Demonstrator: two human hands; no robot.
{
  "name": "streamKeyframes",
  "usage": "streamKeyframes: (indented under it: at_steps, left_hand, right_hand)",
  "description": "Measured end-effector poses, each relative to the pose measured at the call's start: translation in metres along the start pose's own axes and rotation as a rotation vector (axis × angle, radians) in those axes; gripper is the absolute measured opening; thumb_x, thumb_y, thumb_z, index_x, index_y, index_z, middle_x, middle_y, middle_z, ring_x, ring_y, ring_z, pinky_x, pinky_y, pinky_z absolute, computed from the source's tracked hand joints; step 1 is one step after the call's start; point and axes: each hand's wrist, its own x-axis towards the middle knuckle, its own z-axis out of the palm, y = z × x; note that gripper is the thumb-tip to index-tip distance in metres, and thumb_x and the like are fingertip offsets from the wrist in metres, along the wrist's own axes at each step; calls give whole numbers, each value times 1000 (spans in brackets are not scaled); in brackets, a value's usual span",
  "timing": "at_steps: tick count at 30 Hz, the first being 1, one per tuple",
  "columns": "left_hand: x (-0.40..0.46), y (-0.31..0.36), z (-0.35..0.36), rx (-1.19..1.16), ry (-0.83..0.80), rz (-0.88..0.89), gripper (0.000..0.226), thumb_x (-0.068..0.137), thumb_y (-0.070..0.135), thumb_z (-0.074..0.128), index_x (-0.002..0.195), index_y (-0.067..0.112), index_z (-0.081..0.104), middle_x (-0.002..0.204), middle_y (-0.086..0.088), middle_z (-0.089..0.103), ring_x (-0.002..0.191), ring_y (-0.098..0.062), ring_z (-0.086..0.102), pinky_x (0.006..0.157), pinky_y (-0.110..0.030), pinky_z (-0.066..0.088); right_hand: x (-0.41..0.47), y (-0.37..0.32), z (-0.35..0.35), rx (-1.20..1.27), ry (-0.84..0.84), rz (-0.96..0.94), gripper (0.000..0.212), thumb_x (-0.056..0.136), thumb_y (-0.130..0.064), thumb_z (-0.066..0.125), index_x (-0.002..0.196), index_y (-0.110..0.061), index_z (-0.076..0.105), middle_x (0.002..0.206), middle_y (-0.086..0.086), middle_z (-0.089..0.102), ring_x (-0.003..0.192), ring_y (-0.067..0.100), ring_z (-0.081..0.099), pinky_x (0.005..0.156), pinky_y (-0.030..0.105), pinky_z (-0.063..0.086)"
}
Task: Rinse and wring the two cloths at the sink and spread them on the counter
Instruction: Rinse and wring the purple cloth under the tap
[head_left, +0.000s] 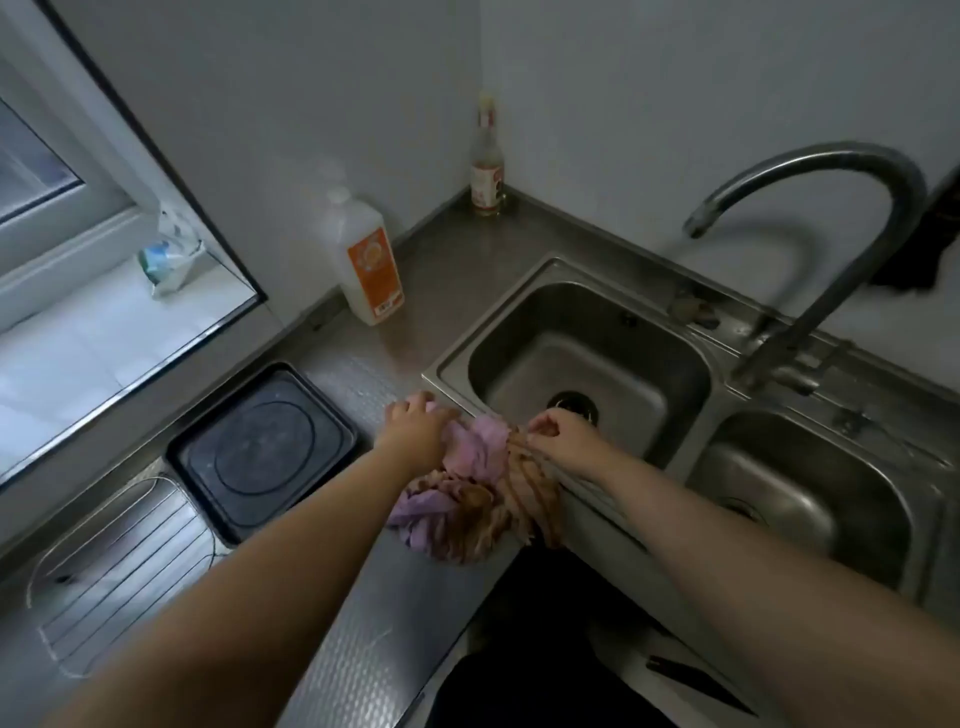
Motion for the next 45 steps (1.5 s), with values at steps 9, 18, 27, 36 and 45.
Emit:
streamKeyframes:
  at_steps: [9, 18, 27, 36, 45]
  left_hand:
    - [5, -13, 4, 66, 300, 126, 22, 94, 21, 48, 111, 12, 59, 114, -10, 60, 112, -32, 51, 91, -39, 37]
    - [-23, 29, -117, -689, 498, 185, 13, 103, 25, 37, 105, 13, 42, 84, 2, 53, 71, -11, 51, 64, -31, 43]
    - [-33, 90, -205, -1159, 523, 396, 14, 103, 19, 41, 93, 23, 49, 81, 6, 51, 73, -3, 47, 67, -17, 41]
    - [-7, 157, -247, -1138, 862, 389, 4, 92, 24, 55, 91, 24, 51, 73, 6, 53, 63, -5, 49, 60, -25, 41]
    - [45, 183, -124, -295, 628, -36, 40, 97, 26, 49, 136, 23, 46, 136, -10, 41, 120, -29, 49, 94, -44, 46]
  right_hand:
    - [-12, 19, 22, 104, 98, 62, 20, 90, -7, 61, 108, 0, 60, 74, -2, 53, 67, 8, 51, 61, 10, 42]
    - [-12, -45, 3, 291, 110, -140, 63, 87, -18, 68, 143, -23, 39, 128, -9, 46, 106, 7, 55, 83, 20, 47]
    - [-20, -111, -56, 627, 243, -318, 8, 91, -16, 63, 97, -11, 65, 90, 7, 66, 81, 20, 61, 77, 35, 48]
    - [-57, -136, -197, 549, 498, -517, 8, 91, -20, 63, 88, -28, 66, 80, -5, 69, 68, 8, 62, 54, 19, 47]
    - [-28, -28, -212, 43, 398, -252, 12, 91, -26, 62, 80, -29, 60, 78, -13, 62, 74, 0, 56, 71, 25, 42]
